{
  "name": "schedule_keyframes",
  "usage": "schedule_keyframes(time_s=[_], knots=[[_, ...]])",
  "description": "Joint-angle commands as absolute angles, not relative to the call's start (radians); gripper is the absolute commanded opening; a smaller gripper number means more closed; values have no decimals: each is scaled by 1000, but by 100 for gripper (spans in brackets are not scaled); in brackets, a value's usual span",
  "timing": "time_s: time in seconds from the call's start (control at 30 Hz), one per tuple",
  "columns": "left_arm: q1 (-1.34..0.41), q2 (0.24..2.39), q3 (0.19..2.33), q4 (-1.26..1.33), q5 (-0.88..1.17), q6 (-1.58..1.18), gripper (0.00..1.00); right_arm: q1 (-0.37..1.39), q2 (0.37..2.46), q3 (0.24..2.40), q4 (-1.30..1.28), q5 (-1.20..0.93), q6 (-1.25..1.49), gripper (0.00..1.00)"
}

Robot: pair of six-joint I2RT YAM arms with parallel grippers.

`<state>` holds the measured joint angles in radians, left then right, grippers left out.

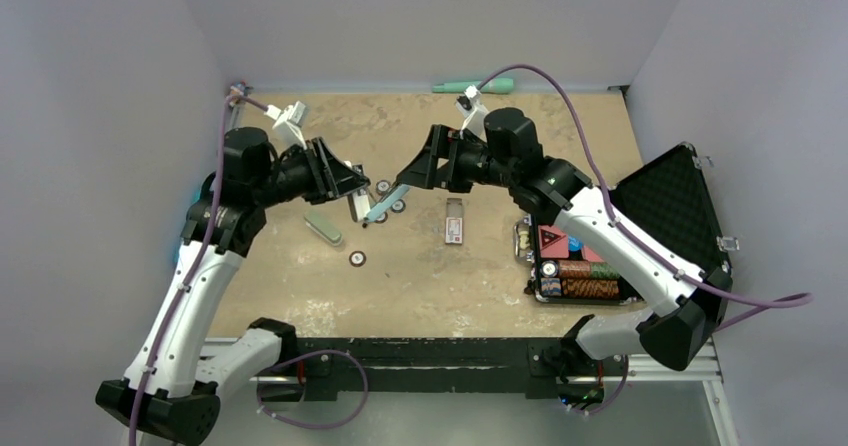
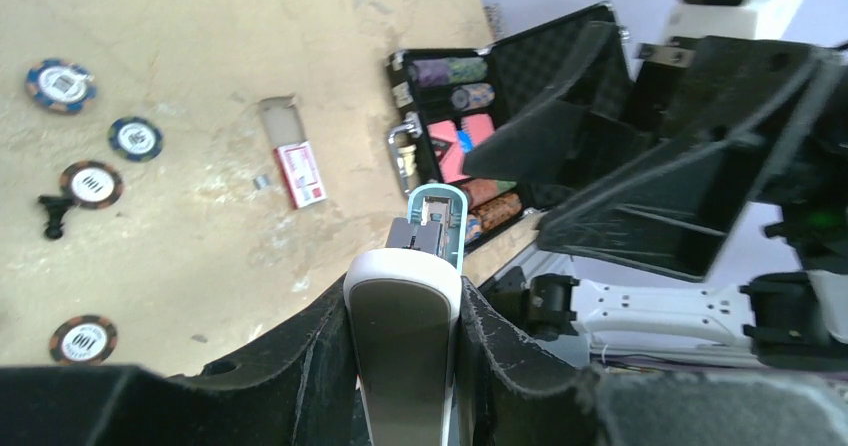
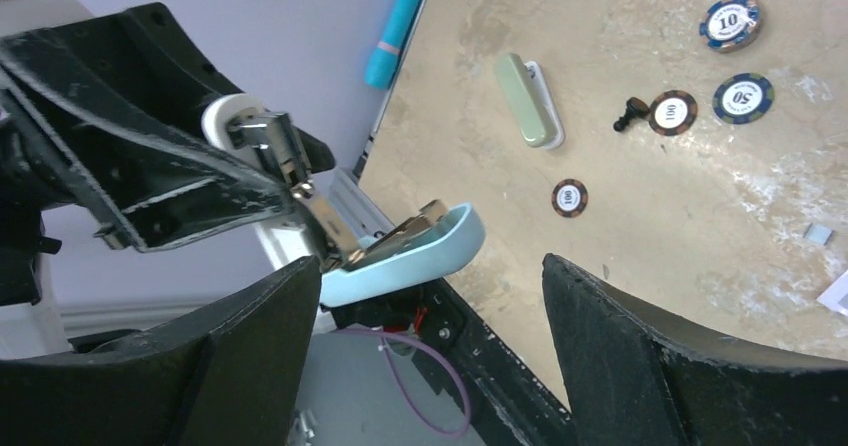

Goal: Unload the staples from the stapler

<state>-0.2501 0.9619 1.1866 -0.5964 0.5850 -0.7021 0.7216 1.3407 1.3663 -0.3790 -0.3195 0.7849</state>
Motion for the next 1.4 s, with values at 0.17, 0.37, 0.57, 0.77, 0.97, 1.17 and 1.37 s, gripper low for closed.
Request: schedule_keyframes(time_s=[0.17,0.37,0.57,0.77,0.97,1.17,1.37], knots=[[-291,1035,1079,-624,464,-621,0,724,1349,1395,-406,-259,764,53],[-400,1128,1088,-667,305,-611,0,724,1431,1378,-439,-232,772,0],[-428,1204,1043,-627,268,-664,0,724,1549,1364,-481,-242,757,0],[-433,1260,997,-542,272,-712,0,724,1636,1406,-516,-209,743,0],[-435,1309,971,-453,294,-747,0,723,1721,1426,-482,-262,717,0],[-436,1368,994,-453,290,-754,0,723,1804,1462,-481,-300,692,0],[-436,1417,1029,-461,311,-742,0,723,1835,1466,-484,-296,683,0]])
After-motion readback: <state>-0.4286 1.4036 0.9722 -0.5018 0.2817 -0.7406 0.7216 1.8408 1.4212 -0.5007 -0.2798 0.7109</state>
